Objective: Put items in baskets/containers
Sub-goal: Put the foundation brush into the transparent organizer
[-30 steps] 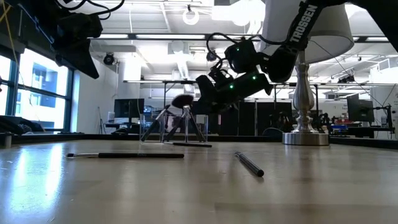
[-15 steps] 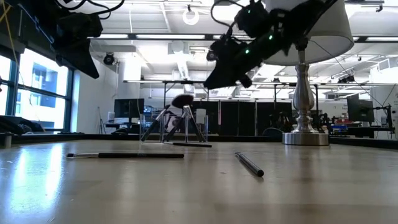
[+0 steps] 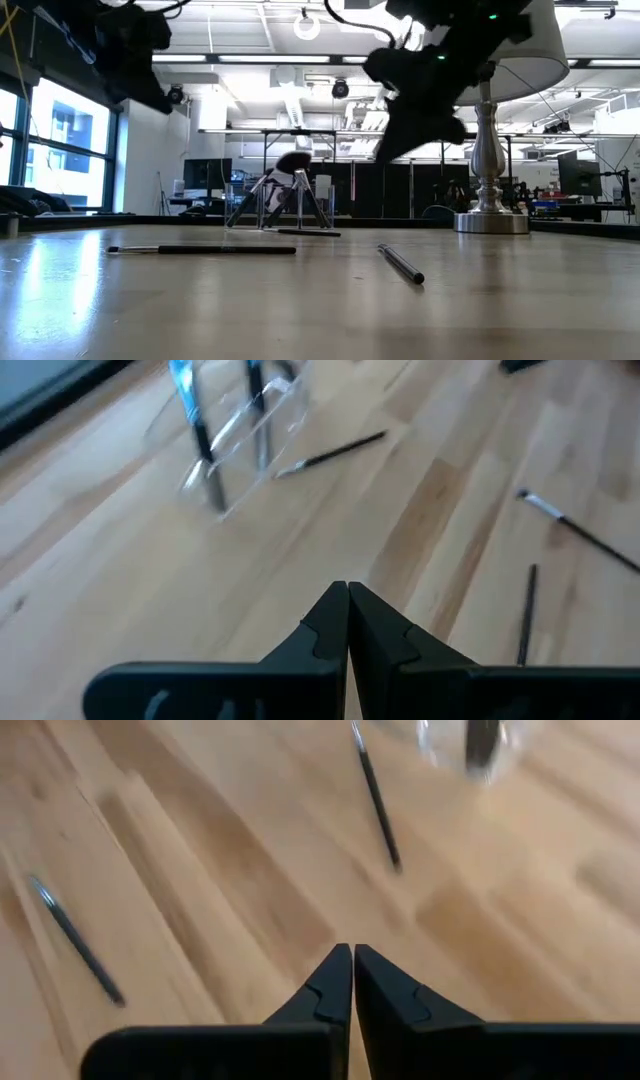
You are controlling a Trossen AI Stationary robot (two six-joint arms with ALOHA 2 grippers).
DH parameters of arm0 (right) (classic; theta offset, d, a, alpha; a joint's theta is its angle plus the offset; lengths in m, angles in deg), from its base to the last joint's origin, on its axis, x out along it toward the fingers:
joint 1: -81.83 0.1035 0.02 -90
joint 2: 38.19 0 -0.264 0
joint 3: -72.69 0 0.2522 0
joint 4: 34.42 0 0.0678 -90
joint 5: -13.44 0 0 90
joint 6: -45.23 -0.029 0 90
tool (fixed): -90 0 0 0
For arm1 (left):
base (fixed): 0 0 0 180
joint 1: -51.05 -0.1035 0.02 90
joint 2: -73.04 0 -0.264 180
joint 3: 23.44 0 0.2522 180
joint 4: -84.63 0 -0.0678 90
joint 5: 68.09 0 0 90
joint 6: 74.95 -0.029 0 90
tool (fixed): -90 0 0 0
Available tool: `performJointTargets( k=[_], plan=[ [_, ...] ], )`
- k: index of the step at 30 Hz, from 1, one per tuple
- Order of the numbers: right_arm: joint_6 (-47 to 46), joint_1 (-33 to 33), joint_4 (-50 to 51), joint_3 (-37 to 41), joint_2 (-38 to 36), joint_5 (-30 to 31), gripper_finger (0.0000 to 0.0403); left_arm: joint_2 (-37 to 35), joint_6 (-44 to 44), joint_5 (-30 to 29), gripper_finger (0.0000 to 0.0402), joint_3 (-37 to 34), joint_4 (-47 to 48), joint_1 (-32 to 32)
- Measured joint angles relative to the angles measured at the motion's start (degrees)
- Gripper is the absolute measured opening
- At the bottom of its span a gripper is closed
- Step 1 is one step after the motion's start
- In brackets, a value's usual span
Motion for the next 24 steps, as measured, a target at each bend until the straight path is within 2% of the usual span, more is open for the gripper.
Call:
performJointTargets(
  k=[6,10,13,18,21,24],
  plan=[
    [-15.44,6.07,13.07,0.00,0.04,1.51,0.0006,1.22,-2.19,4.34,0.0001,0.00,-5.67,0.15],
    [-21.14,7.94,21.88,0.00,0.04,0.65,0.0003,3.72,0.29,2.72,0.0001,0.00,-7.78,3.78],
    [-21.03,8.06,27.11,0.00,0.04,-0.65,0.0003,6.27,2.76,-0.71,0.0001,0.00,-8.94,8.06],
    [-14.67,7.31,30.03,0.03,0.04,-1.64,0.0002,12.66,8.83,-7.01,0.0001,0.05,-11.14,14.65],
    [-10.51,6.55,29.98,0.39,0.04,-4.01,0.0003,17.22,12.81,-7.84,0.0001,1.09,-10.43,18.14],
    [-7.32,6.28,30.01,0.39,0.02,-4.59,0.0003,22.55,13.24,-7.88,0.0001,3.57,-10.09,22.01]
  ],
)
